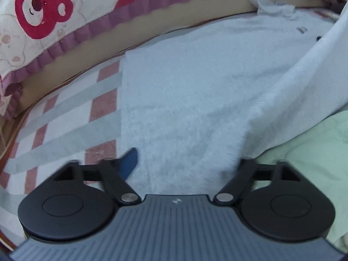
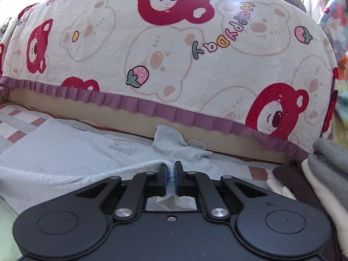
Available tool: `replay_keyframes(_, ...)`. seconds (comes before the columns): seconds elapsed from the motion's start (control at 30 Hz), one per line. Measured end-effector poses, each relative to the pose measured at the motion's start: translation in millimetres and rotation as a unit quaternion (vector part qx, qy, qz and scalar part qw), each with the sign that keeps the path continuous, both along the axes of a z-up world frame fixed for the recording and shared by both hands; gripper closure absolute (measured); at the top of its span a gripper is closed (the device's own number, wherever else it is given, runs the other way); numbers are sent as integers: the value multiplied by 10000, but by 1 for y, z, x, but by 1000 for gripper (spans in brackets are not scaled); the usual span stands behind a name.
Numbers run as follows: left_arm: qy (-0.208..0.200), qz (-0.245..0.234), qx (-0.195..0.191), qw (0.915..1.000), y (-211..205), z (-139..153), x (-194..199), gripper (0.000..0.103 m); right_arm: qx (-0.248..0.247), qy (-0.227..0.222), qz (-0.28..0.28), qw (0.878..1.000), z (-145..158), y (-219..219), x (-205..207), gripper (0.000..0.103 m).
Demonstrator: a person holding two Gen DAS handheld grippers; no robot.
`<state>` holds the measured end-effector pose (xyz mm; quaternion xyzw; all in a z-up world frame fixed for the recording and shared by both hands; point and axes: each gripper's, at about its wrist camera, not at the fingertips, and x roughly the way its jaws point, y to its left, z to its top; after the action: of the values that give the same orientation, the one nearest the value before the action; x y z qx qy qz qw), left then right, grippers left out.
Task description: Fold clothes
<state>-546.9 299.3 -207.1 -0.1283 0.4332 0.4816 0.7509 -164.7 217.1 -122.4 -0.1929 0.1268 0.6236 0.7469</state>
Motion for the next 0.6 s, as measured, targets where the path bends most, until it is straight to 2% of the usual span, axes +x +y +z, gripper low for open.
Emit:
replay_keyframes(0.03,-98,-13,15,9999,0,4,0,73,-8,-12,2,10000,-2,0,-2,97)
replay_keyframes(0.1,-211,24,255,9995,-4,14,0,80,9,-57,-3,10000,-3,-2,-5,97)
replay_keyframes(0.2,-452,81,596,9972,-5,31,-1,80,32,-103,-24,9999,-1,-3,-5,97)
replay_keyframes(0.27,-608,20,675,9959,5,40,0,80,53,-170,-60,9998,3,0,-1,97)
replay_keyframes(0.37,-675,-159,714,9950,40,40,9,73,-36,-172,-96,9998,11,24,14,97)
replay_keyframes(0.4,-778,-153,665,9946,55,37,10,66,-82,-166,-128,9997,12,36,19,97)
replay_keyframes(0.43,-938,-77,590,9938,69,33,10,56,-128,-156,-163,9997,14,48,25,97)
replay_keyframes(0.5,-1257,77,439,9911,99,25,9,52,-250,57,-302,9992,11,75,40,97)
replay_keyframes(0.57,-1725,-101,341,9844,103,23,-2,48,-419,317,-435,9977,2,96,49,97)
replay_keyframes(0.6,-1979,-239,300,9795,101,23,-9,48,-503,278,-451,9973,-5,103,49,97)
